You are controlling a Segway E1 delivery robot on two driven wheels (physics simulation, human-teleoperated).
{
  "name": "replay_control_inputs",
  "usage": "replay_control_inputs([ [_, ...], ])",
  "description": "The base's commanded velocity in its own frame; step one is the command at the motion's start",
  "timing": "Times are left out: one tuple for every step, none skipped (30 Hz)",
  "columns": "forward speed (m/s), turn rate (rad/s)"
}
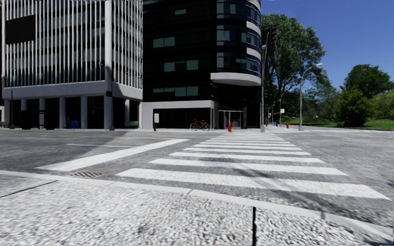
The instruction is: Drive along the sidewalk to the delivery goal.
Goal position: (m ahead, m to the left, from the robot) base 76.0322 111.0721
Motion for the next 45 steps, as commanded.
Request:
replay_control_inputs([
  [2.00, -0.56],
  [2.00, -0.57],
  [2.00, -0.57],
  [2.00, -0.57],
  [2.00, -0.57],
  [2.00, -0.55],
  [2.00, -0.54],
  [2.00, -0.53],
  [2.00, -0.50],
  [2.00, -0.50],
  [2.00, -0.48],
  [2.00, -0.48],
  [2.00, -0.46],
  [2.00, -0.40],
  [2.00, -0.40],
  [2.00, -0.34],
  [2.00, -0.25],
  [2.00, -0.05],
  [2.00, -0.05],
  [2.00, 0.00],
  [2.00, 0.00],
  [1.92, 0.00],
  [1.92, 0.00],
  [1.83, 0.00],
  [1.74, 0.00],
  [1.67, 0.00],
  [1.63, 0.00],
  [1.56, 0.00],
  [1.56, 0.00],
  [1.56, 0.00],
  [1.56, 0.00],
  [1.56, 0.00],
  [1.56, 0.00],
  [1.56, 0.00],
  [1.56, 0.00],
  [1.56, 0.00],
  [1.56, 0.00],
  [1.56, 0.00],
  [1.56, 0.00],
  [1.56, 0.00],
  [1.56, 0.00],
  [1.56, 0.00],
  [1.56, 0.00],
  [1.55, 0.00],
  [1.55, 0.00],
])
